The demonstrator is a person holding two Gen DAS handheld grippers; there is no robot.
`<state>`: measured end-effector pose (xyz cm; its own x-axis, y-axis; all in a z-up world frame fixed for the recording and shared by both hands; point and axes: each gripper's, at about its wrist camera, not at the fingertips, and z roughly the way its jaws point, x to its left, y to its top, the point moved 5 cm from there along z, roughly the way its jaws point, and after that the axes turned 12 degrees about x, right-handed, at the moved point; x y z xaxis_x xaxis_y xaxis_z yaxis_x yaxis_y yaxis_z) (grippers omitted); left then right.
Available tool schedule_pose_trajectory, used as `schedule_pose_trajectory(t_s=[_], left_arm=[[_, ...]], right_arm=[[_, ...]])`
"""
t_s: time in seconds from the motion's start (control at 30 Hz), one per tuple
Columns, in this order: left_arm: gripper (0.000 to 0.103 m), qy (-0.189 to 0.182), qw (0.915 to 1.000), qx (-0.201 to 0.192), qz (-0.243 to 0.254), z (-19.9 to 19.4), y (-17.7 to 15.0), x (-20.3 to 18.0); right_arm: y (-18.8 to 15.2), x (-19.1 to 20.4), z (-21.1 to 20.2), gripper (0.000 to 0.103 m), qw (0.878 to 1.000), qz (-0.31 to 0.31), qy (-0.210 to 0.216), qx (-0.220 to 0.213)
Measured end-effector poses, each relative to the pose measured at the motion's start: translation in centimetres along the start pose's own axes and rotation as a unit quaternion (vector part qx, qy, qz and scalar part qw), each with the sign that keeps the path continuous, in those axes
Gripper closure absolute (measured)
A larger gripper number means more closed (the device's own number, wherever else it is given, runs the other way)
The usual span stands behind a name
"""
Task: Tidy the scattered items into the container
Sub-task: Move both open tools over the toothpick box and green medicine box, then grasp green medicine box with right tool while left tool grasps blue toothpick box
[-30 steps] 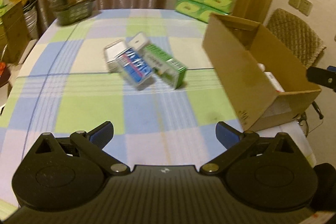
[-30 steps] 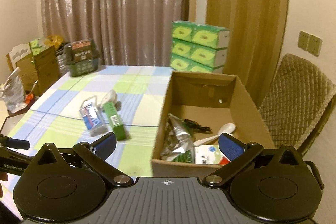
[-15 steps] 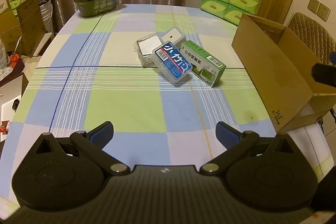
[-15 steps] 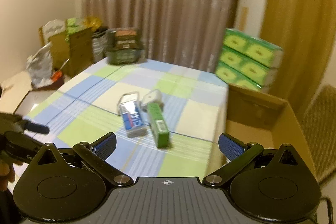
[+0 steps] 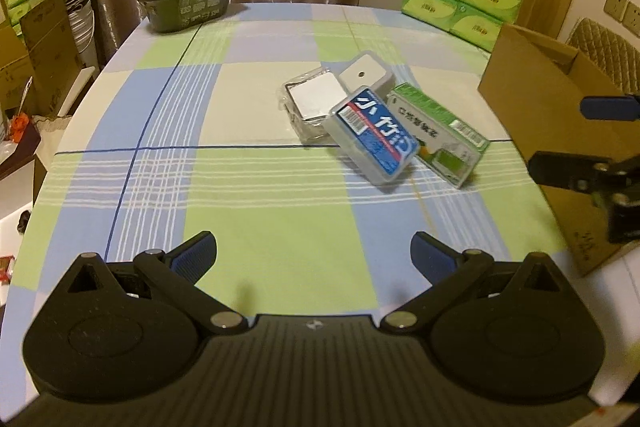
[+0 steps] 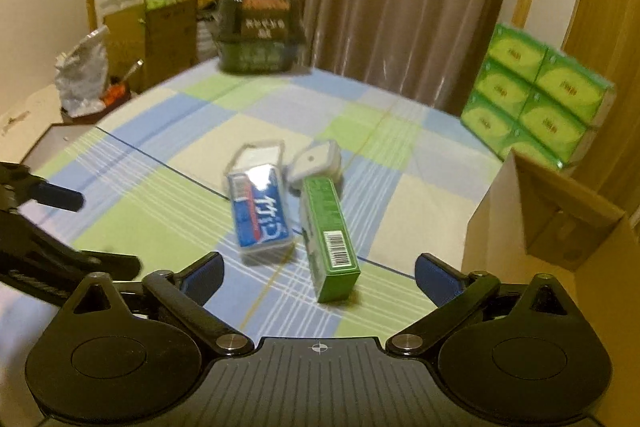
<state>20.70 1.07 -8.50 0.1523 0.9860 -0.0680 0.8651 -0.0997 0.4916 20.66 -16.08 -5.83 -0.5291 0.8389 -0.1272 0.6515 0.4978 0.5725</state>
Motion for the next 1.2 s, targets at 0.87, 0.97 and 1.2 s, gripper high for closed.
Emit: schedule_pose_trajectory(t_s=[0.87,0.97,1.2], left_arm=[[0.005,-0.032,0.9995,0.004,-0.003,7.6,3.8,0.4],[0.005,-0.039,0.9992,0.000,-0.008,7.0,3.5,0.8],[0.005,-0.053,0.9984,-0.006,-0.017,5.5,2.8,1.3]], right_arm=[[1.6,-0.8,9.8,0.075,0.997,-0.028,0.031,0.066],[0.9,0.1,9.1,0.075,0.996,-0.035,0.053,0.066],[-1.1,2.4,6.5,0.076,0.990,-0.057,0.109,0.068]])
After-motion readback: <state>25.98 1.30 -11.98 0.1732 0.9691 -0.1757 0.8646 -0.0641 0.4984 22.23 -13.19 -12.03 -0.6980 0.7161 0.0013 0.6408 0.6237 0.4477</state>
